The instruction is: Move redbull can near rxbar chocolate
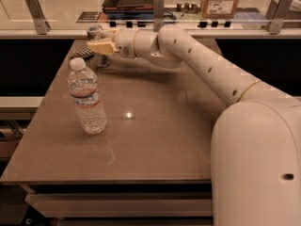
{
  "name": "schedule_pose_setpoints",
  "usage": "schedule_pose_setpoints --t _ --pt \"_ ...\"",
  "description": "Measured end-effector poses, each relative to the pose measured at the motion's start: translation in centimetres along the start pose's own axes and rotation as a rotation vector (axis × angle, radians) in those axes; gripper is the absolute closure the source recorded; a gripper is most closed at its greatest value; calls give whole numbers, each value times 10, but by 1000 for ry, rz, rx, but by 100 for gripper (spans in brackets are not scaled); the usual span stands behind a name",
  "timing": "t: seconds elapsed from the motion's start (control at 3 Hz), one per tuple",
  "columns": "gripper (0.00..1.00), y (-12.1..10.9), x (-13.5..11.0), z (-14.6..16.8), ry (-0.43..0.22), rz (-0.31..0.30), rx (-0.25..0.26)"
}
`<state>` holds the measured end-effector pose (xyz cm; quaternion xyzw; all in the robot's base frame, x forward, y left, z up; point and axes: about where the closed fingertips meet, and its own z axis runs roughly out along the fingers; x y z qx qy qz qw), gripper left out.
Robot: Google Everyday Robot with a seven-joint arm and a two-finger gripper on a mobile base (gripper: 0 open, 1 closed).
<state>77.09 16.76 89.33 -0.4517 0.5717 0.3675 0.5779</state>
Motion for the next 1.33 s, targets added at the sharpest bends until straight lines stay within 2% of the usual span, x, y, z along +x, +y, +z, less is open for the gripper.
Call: schedule_pose_setpoints --t 0.67,1.0,1.33 --pt "14 3 -1 5 -1 1 -8" --pt "0 5 -1 7 -2 1 -12" --pt "0 5 -1 7 -2 1 -12"
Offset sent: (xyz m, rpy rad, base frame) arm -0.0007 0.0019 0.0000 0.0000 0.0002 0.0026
